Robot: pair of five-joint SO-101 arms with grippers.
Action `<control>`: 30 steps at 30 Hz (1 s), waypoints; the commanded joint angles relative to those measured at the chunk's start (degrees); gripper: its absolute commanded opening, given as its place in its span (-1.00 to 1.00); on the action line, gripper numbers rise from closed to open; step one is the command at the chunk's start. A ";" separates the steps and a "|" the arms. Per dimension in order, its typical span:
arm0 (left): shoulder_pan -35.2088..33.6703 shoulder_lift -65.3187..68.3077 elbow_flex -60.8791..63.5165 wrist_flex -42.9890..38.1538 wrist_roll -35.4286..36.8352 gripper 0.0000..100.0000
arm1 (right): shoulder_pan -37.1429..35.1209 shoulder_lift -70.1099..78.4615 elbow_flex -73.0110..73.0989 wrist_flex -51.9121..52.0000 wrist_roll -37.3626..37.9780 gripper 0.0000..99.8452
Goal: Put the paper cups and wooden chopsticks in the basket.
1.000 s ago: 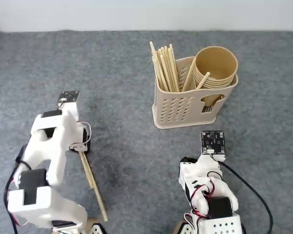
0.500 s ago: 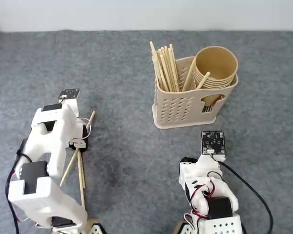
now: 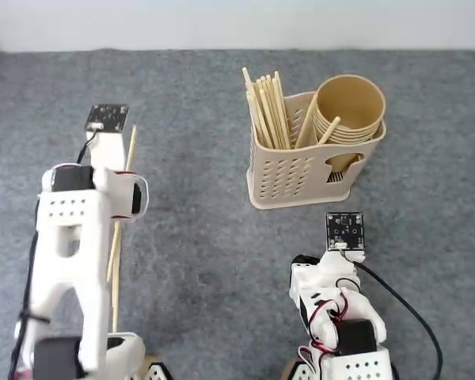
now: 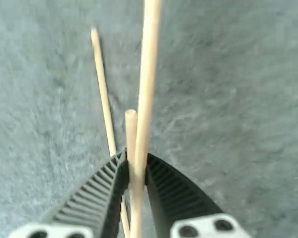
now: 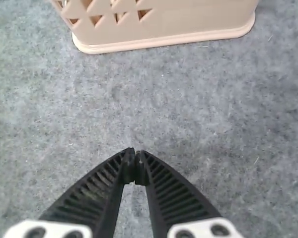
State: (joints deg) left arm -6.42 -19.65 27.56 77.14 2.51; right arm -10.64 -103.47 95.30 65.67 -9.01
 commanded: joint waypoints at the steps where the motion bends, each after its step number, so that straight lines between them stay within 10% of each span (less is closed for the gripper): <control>1: 1.23 -8.00 -1.89 0.44 0.62 -0.98 | 0.04 -0.40 1.23 -0.84 -0.26 -0.98; 21: 11.25 -21.10 -25.01 -0.09 9.23 -0.98 | 0.04 -0.40 1.23 -0.75 -0.18 -0.98; 30: 17.41 -21.10 -29.32 -14.95 15.30 -0.98 | 0.04 -0.31 1.23 -0.75 -0.18 -0.98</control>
State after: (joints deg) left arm 9.76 -38.81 1.45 68.00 16.57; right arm -10.64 -103.47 95.30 65.67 -9.01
